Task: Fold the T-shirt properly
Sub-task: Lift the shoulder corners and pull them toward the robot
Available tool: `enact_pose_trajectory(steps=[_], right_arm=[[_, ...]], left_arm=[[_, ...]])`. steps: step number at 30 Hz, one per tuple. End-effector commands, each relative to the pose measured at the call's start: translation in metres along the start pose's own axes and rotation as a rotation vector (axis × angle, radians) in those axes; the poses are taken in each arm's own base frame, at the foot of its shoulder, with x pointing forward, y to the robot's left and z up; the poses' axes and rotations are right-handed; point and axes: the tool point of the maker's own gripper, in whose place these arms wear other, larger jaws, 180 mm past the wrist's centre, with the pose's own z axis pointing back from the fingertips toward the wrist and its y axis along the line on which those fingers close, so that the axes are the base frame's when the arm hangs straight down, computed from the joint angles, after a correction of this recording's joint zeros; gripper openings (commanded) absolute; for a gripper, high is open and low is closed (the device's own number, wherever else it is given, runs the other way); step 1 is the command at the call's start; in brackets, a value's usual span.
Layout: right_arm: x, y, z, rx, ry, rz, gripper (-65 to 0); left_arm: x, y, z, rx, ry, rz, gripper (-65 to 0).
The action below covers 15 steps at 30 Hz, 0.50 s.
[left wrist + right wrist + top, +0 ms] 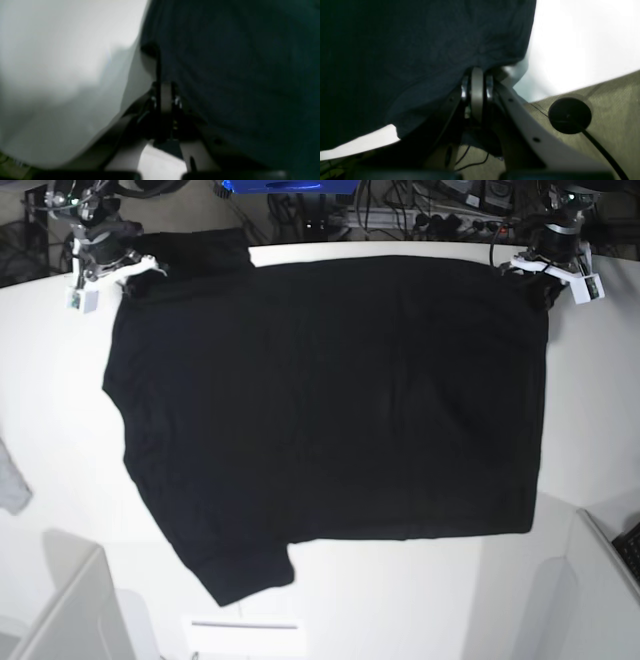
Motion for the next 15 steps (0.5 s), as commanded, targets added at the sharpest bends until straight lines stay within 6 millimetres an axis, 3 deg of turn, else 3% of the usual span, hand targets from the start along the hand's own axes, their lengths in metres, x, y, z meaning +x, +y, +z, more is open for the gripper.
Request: enact_pose_trajectory(steps=[1, 5, 9, 15], right_arm=[[0.017, 0.001, 0.003, 0.008, -0.055, 0.018, -65.0], [0.035, 0.010, -0.003, 0.029, -0.098, 0.025, -65.0], [0.051, 0.020, -0.010, 0.052, -0.095, 0.028, -65.0], [0.080, 0.039, -0.020, 0.094, -0.112, 0.036, -65.0]], left_arm=[[0.015, -0.004, 0.003, -0.013, -0.046, -0.011, -65.0], [0.031, -0.016, -0.002, -0.040, -0.086, -0.015, -65.0], [0.031, -0.021, -0.014, -0.049, -0.016, -0.010, -65.0], [0.047, -0.013, -0.024, -0.007, -0.018, 0.047, -65.0]])
